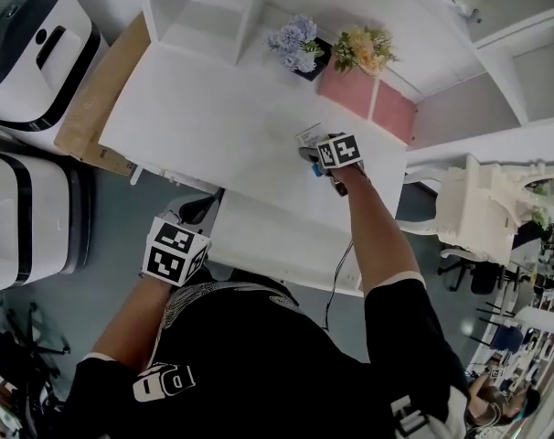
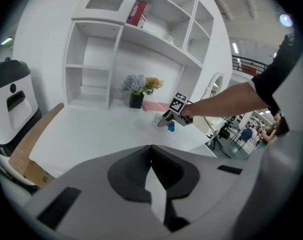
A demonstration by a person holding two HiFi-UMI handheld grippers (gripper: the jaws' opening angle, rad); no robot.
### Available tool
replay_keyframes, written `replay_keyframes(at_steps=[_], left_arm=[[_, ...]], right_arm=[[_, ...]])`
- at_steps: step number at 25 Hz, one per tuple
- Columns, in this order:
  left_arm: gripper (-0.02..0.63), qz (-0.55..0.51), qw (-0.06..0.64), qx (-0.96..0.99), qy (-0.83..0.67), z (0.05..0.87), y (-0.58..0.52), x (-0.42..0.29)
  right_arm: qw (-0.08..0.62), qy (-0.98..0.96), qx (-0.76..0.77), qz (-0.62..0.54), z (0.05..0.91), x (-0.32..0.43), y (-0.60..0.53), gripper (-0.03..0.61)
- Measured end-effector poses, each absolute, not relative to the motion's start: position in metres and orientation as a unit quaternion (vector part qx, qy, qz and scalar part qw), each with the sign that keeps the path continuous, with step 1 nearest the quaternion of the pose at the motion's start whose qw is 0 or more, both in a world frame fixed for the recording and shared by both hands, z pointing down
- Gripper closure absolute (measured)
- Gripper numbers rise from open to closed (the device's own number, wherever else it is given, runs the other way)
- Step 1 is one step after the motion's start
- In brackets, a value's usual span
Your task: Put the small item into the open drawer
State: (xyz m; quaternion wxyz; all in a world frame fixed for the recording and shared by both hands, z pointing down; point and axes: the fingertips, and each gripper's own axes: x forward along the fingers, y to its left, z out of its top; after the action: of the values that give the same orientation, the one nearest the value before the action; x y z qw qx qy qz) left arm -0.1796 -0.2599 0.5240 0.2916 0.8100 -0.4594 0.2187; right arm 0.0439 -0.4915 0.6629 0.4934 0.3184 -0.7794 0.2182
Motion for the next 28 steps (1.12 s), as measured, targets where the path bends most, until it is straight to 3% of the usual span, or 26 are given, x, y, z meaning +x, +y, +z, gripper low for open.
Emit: replay_keyframes(at_steps=[8, 22, 28], left_arm=[[0.6, 0.218, 0.273, 0.83, -0.435, 0.513, -0.258, -0.146], [0.6, 0.212, 0.249, 0.863, -0.386, 0.492, -0.257, -0.092], [0.6, 0.216, 0.25, 0.871, -0.364, 0.495, -0.254, -0.072]], right_arm=[[0.398, -0.802, 0.356, 0.269, 0.624, 0.052, -0.472, 0.144], [0.13, -0.818, 0.418, 0.373, 0.522, 0.071, -0.405, 0.144], [0.065, -0.809, 0.431, 0.394, 0.502, 0.085, -0.37, 0.144]])
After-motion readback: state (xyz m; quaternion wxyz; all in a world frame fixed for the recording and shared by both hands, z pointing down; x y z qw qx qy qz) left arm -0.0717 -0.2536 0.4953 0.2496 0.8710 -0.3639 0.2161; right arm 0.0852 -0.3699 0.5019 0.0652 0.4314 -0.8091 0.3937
